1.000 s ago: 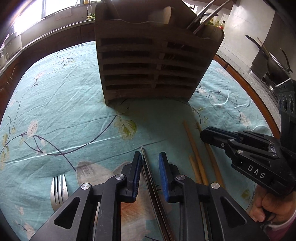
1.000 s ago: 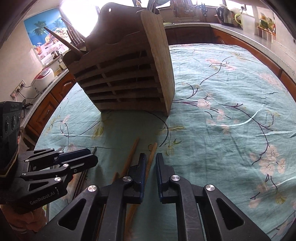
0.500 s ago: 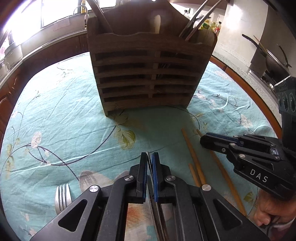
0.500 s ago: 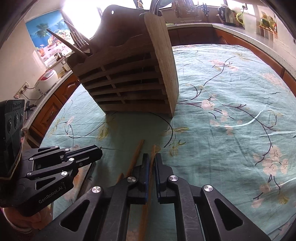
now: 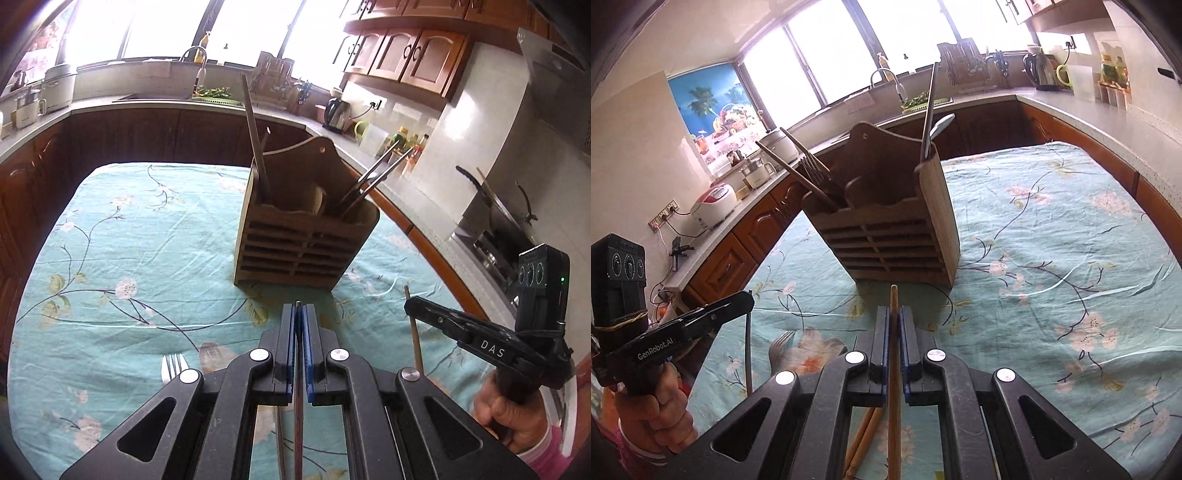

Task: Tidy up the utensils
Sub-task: 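Lift both held chopsticks and carry them over the wooden caddy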

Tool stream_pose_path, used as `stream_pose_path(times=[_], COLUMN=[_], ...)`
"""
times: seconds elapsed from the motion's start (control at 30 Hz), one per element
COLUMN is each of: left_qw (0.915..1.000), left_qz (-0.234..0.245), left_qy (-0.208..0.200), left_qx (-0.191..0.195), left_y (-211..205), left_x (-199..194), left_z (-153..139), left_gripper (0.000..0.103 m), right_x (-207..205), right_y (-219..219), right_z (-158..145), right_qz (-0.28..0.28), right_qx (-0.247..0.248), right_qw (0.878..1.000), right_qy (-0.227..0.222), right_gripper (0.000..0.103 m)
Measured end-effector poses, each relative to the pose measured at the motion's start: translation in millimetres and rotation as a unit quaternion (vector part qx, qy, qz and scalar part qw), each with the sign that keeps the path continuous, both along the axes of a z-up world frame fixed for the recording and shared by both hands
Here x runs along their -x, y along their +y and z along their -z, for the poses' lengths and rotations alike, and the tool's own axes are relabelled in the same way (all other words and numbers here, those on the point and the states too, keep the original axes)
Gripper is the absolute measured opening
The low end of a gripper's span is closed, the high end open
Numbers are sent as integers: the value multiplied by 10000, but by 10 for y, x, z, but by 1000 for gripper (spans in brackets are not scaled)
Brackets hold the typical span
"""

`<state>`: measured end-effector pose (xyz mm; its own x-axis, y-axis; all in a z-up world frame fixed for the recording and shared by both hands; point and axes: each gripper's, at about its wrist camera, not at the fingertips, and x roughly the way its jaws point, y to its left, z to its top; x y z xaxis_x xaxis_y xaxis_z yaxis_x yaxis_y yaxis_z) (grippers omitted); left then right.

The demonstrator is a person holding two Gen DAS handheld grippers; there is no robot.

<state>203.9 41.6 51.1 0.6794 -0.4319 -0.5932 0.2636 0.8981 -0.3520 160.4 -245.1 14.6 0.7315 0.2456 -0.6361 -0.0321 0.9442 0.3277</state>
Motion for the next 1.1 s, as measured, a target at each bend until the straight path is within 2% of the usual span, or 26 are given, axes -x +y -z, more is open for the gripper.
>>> stream_pose_path(times=[0.2,0.47,0.7,1.1], left_qw=[9985,9959,9940,9918], left_qz=[-127,-231,-300,-380], left_qy=[-401,-748,-933,-1127], left_qx=[343,460,480,465], left_y=[285,473,512,566], left_x=[377,731,844,787], left_z=[-256,-392,-443,-530], left_gripper=[2,2,2,2], right_x=[171,373,423,381], right_y=[47,96,70,52], right_z=[-326,-719,-838,-930], right_qz=[15,55,129,181], right_qx=[9,148,168,186], right_qw=[9989,9947,9921,9899], right_qy=[-463,-1019,-1234,-1395], right_gripper=[5,5,5,5])
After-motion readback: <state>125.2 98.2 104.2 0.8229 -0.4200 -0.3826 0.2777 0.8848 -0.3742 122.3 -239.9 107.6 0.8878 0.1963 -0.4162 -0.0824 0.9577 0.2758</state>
